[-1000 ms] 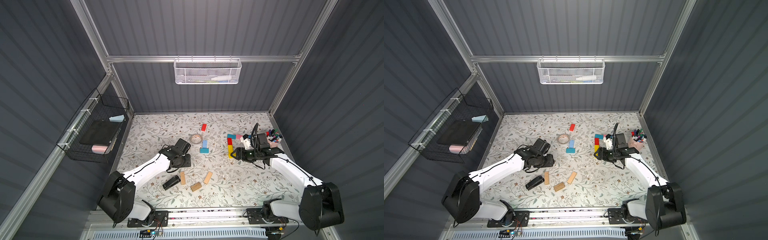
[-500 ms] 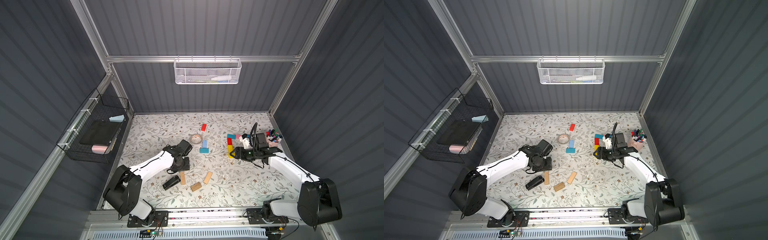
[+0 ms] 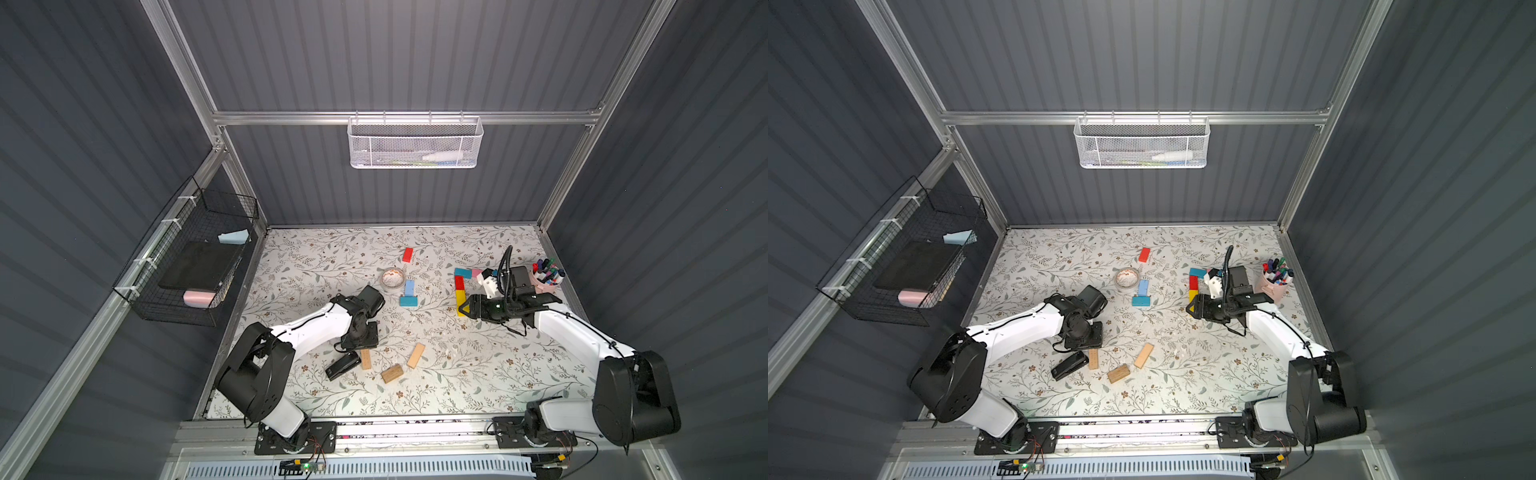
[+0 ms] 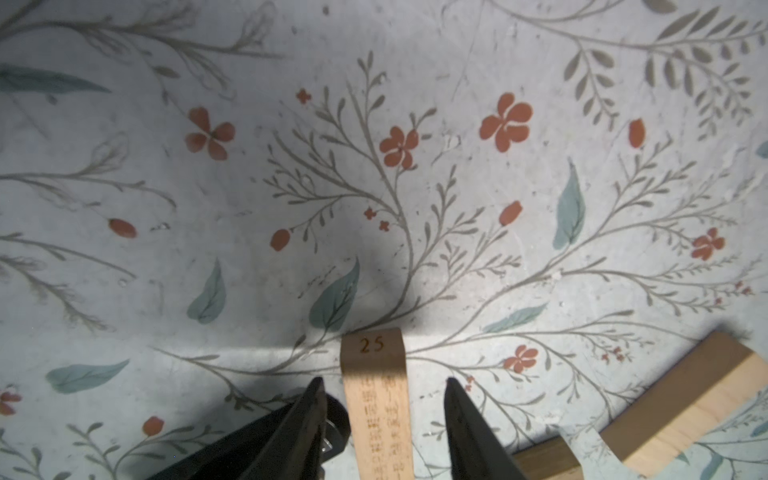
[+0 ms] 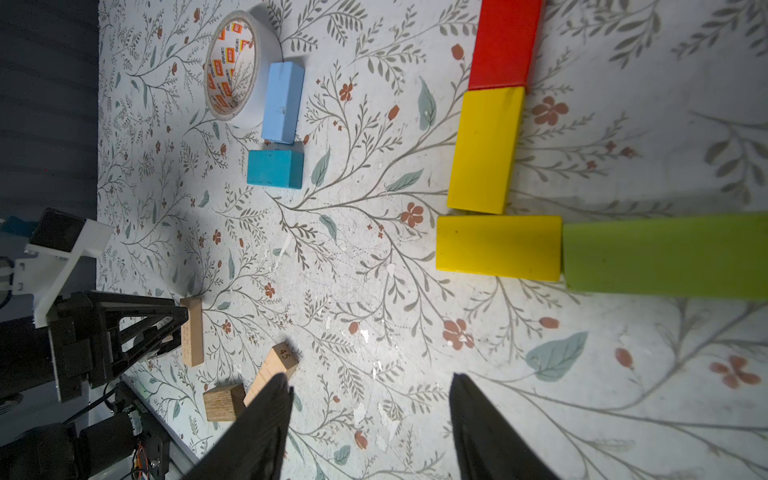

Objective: Assemble the letter c with building blocks
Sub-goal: Pick up the building block from the center of the board.

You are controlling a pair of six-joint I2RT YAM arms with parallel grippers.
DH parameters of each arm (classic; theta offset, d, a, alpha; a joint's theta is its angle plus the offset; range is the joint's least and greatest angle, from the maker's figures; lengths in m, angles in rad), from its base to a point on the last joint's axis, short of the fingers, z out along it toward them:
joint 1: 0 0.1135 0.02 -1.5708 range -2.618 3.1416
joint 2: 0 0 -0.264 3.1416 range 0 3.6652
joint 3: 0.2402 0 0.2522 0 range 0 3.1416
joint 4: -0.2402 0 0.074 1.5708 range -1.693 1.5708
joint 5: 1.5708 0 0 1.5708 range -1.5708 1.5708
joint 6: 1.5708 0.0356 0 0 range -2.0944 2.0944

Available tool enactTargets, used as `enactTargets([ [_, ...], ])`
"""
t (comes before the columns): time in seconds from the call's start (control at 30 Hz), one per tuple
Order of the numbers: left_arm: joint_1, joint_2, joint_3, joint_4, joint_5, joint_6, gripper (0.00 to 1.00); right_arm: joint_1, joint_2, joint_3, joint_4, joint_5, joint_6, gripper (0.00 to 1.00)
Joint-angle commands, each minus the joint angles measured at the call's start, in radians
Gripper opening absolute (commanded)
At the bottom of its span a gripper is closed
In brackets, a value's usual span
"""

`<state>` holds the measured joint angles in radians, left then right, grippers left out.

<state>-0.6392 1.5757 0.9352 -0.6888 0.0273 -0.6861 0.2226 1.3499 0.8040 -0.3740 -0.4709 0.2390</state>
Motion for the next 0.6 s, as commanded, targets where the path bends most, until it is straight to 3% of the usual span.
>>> enactTargets([
  [0.0,-0.003,0.022,-0.015,0.001,0.019,-0.007,0.45,0.004,0.014,0.018,0.014,-0.013,-0.019,0.63],
  [0.37,-0.003,0.058,-0.017,0.005,0.04,0.014,0.35,0.003,0.022,0.021,0.013,-0.009,-0.026,0.61],
  [0.57,-0.003,0.067,-0.015,-0.004,0.059,0.022,0.2,0.003,0.014,0.02,0.006,-0.006,-0.025,0.61],
])
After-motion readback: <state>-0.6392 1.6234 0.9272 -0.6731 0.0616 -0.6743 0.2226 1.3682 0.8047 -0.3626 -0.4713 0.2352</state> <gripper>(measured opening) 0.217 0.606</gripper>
